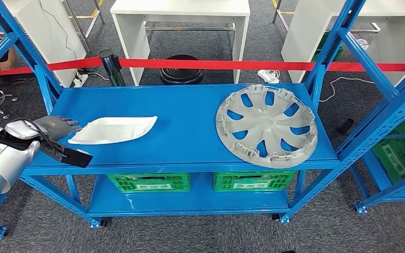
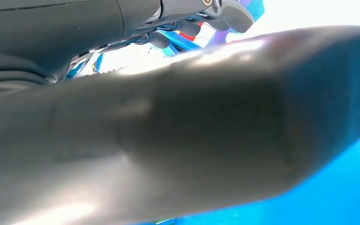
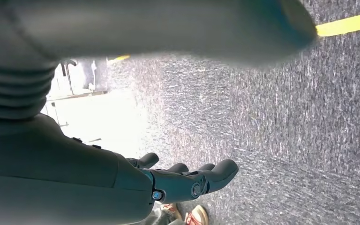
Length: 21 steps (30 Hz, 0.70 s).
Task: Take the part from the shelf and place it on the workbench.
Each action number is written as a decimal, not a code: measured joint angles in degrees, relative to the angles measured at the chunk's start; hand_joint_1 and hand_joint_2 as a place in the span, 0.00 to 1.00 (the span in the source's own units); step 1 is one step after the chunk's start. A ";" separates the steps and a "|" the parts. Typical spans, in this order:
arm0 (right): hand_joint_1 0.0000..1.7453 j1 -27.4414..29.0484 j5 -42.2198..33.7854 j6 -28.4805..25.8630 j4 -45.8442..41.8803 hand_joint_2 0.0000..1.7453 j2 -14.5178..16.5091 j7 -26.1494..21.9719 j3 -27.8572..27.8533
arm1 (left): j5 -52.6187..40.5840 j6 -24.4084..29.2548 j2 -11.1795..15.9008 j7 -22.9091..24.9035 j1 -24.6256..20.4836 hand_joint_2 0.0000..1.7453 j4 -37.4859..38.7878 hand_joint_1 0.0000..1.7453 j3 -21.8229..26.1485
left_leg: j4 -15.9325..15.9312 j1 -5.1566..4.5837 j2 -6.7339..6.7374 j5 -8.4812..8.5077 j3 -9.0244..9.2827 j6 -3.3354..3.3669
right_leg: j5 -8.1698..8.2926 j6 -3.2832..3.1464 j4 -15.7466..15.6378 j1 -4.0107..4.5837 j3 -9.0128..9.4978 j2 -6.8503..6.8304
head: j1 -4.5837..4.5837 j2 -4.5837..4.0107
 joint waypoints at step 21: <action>0.00 -0.17 -0.86 -0.17 0.00 1.00 -0.02 0.00 0.00 | 3.21 6.50 -4.73 0.46 2.35 0.00 -0.48 0.00 3.20 | -0.06 0.00 0.03 0.04 0.01 0.01 | 0.02 0.07 0.02 0.08 -0.06 0.00 | -0.01 0.00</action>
